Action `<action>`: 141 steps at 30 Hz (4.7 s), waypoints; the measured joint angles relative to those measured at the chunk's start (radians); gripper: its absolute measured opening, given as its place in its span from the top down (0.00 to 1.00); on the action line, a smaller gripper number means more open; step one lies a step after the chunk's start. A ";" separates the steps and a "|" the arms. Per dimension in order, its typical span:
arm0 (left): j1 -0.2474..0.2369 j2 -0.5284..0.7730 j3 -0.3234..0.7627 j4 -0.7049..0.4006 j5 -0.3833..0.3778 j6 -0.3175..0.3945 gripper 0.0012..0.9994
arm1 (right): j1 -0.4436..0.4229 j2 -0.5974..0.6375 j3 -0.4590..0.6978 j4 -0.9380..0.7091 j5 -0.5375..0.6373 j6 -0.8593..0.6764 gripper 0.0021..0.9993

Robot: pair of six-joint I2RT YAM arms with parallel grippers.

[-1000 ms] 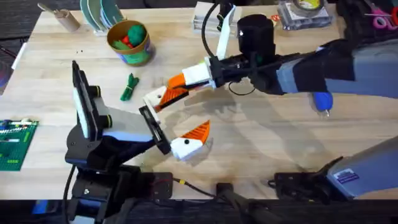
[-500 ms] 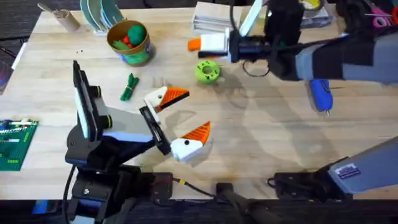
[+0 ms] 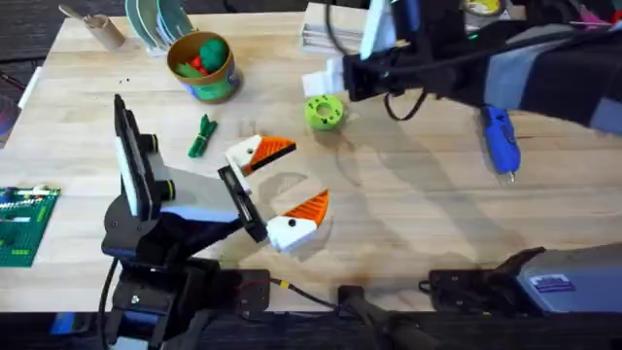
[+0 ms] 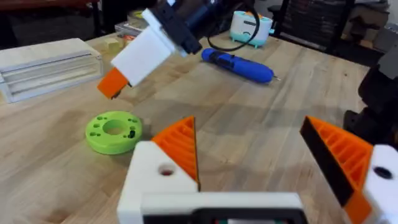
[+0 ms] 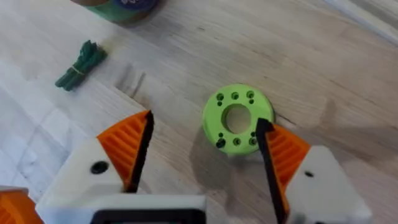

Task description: Pick up the gripper from the table and insert it into the empty holder that is missing its gripper. Then pick up a screw, insert it into the mounting hole, and use the screwdriver to tighten it. Finally, clean up the table by picking up the vegetable and placing it into the bucket.

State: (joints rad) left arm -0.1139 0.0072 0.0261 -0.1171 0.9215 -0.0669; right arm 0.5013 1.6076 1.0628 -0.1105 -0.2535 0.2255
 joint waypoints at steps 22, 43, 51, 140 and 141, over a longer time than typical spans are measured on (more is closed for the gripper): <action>0.000 0.000 0.000 0.000 0.000 0.000 0.01 | 0.116 0.125 0.140 -0.264 0.230 -0.057 0.01; 0.000 0.000 0.000 0.000 0.000 0.000 0.01 | 0.179 0.238 0.167 -0.268 0.328 -0.100 0.11; 0.000 0.000 0.000 0.000 0.000 0.006 0.01 | 0.225 0.243 0.167 -0.265 0.422 -0.107 0.18; 0.000 0.000 0.000 0.000 0.000 0.007 0.01 | 0.240 0.325 0.280 -0.327 0.467 -0.182 0.72; 0.000 0.000 0.000 0.000 0.000 0.007 0.01 | 0.240 0.326 0.281 -0.327 0.467 -0.182 0.72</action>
State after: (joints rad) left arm -0.1139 0.0071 0.0261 -0.1173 0.9215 -0.0601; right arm 0.7414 1.9331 1.3434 -0.4370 0.2134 0.0437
